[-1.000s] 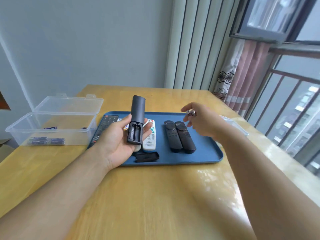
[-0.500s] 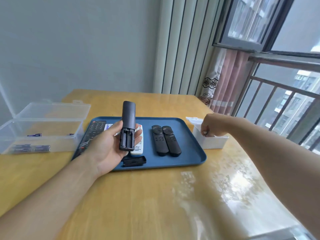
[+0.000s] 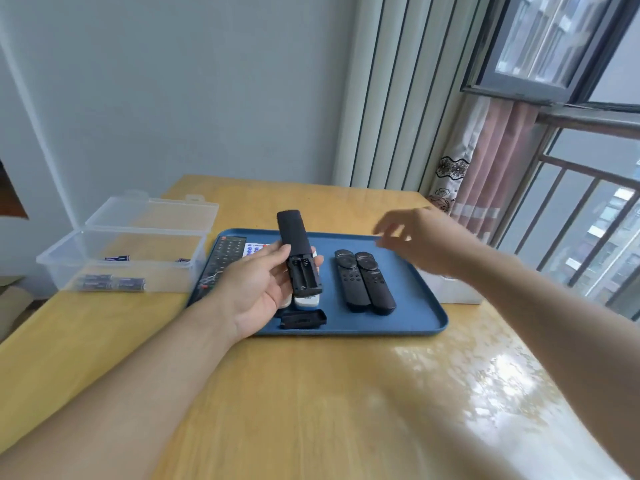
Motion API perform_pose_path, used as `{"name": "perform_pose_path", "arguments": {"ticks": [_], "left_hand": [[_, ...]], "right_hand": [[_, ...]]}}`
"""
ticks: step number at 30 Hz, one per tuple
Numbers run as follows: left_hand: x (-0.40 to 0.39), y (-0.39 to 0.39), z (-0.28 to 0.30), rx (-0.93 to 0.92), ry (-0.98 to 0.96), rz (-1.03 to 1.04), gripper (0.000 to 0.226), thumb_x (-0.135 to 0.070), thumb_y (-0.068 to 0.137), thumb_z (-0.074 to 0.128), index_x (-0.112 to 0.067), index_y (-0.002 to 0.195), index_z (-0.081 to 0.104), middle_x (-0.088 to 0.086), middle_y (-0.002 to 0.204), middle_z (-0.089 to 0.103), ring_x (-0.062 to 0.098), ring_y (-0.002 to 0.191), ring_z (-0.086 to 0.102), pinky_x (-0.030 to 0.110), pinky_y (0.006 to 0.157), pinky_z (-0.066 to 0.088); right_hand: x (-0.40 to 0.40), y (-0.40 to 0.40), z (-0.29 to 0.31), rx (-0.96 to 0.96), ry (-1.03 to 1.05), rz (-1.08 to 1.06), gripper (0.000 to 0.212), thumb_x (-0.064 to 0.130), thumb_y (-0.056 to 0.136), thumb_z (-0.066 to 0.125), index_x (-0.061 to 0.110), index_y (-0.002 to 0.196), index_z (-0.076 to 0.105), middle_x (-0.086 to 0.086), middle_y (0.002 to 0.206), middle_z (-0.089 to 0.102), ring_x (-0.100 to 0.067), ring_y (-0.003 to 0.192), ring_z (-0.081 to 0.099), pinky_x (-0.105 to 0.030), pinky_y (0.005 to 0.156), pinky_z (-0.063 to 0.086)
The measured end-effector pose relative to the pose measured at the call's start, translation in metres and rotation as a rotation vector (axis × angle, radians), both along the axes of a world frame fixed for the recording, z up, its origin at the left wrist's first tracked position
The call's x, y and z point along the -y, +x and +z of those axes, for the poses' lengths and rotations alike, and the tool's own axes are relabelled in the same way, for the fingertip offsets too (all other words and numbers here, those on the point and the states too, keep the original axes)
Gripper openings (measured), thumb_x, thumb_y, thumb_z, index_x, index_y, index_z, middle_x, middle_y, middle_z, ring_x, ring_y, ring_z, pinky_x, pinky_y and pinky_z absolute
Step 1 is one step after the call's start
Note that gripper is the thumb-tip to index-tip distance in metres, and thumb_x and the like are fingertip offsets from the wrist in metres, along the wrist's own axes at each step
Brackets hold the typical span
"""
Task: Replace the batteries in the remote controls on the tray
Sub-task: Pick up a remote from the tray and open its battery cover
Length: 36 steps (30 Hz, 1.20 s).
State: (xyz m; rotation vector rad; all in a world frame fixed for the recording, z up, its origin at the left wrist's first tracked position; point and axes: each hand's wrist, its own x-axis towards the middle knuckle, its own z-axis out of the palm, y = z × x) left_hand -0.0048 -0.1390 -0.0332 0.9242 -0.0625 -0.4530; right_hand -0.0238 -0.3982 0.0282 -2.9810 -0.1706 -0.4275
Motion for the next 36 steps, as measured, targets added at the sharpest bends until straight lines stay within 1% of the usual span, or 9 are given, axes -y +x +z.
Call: {"name": "perform_pose_path", "arguments": {"ticks": [2, 5, 9, 13, 15, 18, 26, 32, 36], "left_hand": [[-0.001, 0.003, -0.003, -0.004, 0.021, 0.041, 0.030, -0.006, 0.106, 0.044, 0.003, 0.131, 0.057, 0.022, 0.116, 0.072, 0.024, 0.093, 0.076, 0.034, 0.091, 0.059], [-0.002, 0.007, -0.005, -0.005, 0.086, 0.081, 0.028, -0.007, 0.103, 0.050, 0.006, 0.124, 0.062, 0.017, 0.104, 0.076, 0.020, 0.083, 0.075, 0.031, 0.081, 0.060], [-0.006, 0.010, -0.006, -0.029, 0.162, 0.129, 0.024, -0.007, 0.101, 0.054, 0.006, 0.117, 0.066, 0.020, 0.105, 0.072, 0.022, 0.078, 0.072, 0.033, 0.080, 0.061], [-0.005, 0.009, 0.000, 0.004, 0.189, 0.251, 0.032, 0.000, 0.096, 0.060, 0.002, 0.128, 0.058, 0.014, 0.097, 0.070, 0.019, 0.069, 0.071, 0.026, 0.065, 0.062], [-0.008, 0.013, 0.001, 0.029, 0.176, 0.383, 0.038, 0.005, 0.095, 0.059, 0.001, 0.132, 0.053, 0.009, 0.101, 0.065, 0.018, 0.087, 0.071, 0.024, 0.079, 0.061], [-0.016, 0.021, 0.003, 0.059, 0.158, 0.528, 0.042, 0.005, 0.095, 0.059, 0.002, 0.137, 0.052, 0.011, 0.119, 0.060, 0.023, 0.115, 0.065, 0.029, 0.102, 0.053], [-0.018, 0.025, -0.004, 0.083, 0.166, 0.564, 0.035, 0.003, 0.096, 0.059, 0.000, 0.131, 0.057, 0.011, 0.120, 0.063, 0.022, 0.115, 0.065, 0.030, 0.103, 0.052], [-0.017, 0.025, -0.007, 0.224, 0.312, 0.653, 0.024, -0.003, 0.092, 0.063, -0.019, 0.110, 0.065, 0.000, 0.118, 0.068, 0.013, 0.112, 0.066, 0.031, 0.105, 0.050], [-0.015, 0.016, -0.004, 0.432, 0.459, 0.720, 0.030, 0.001, 0.094, 0.058, -0.018, 0.115, 0.063, -0.005, 0.121, 0.067, 0.006, 0.115, 0.062, 0.012, 0.095, 0.045]], "right_hand": [[-0.044, -0.019, -0.017, 0.152, 0.163, 0.259, 0.032, 0.055, 0.091, 0.062, 0.034, 0.115, 0.068, 0.021, 0.107, 0.066, -0.002, 0.092, 0.065, -0.031, 0.079, 0.056], [-0.074, -0.026, -0.059, 0.353, 0.061, 0.496, 0.046, 0.055, 0.088, 0.068, 0.024, 0.123, 0.068, 0.010, 0.120, 0.067, -0.012, 0.103, 0.064, -0.031, 0.082, 0.054], [-0.087, -0.009, -0.092, 0.648, 0.053, 0.515, 0.022, 0.024, 0.088, 0.074, 0.018, 0.109, 0.077, 0.006, 0.111, 0.074, -0.013, 0.087, 0.062, -0.023, 0.073, 0.052], [-0.095, -0.012, -0.094, 0.819, 0.036, 0.529, 0.014, 0.015, 0.083, 0.075, 0.018, 0.095, 0.081, 0.007, 0.096, 0.077, -0.015, 0.074, 0.066, -0.017, 0.068, 0.041], [-0.099, -0.017, -0.094, 0.825, 0.025, 0.557, 0.011, 0.016, 0.084, 0.073, 0.018, 0.092, 0.081, 0.007, 0.092, 0.077, -0.017, 0.072, 0.067, -0.026, 0.060, 0.049], [-0.104, -0.026, -0.096, 0.806, -0.032, 0.612, 0.009, 0.019, 0.086, 0.072, 0.018, 0.090, 0.080, 0.007, 0.088, 0.075, -0.018, 0.071, 0.066, -0.032, 0.055, 0.046], [-0.111, -0.034, -0.106, 0.663, -0.158, 0.687, 0.014, 0.022, 0.091, 0.065, 0.019, 0.097, 0.078, 0.005, 0.091, 0.072, -0.021, 0.078, 0.063, -0.034, 0.062, 0.045], [-0.106, -0.045, -0.102, 0.558, 0.008, 0.675, 0.039, 0.053, 0.087, 0.071, 0.018, 0.102, 0.079, 0.005, 0.097, 0.074, -0.019, 0.081, 0.065, -0.030, 0.068, 0.046], [-0.100, -0.045, -0.102, 0.575, 0.107, 0.613, 0.029, 0.041, 0.095, 0.066, 0.016, 0.103, 0.078, 0.004, 0.101, 0.073, -0.018, 0.082, 0.064, -0.032, 0.072, 0.050]]}}
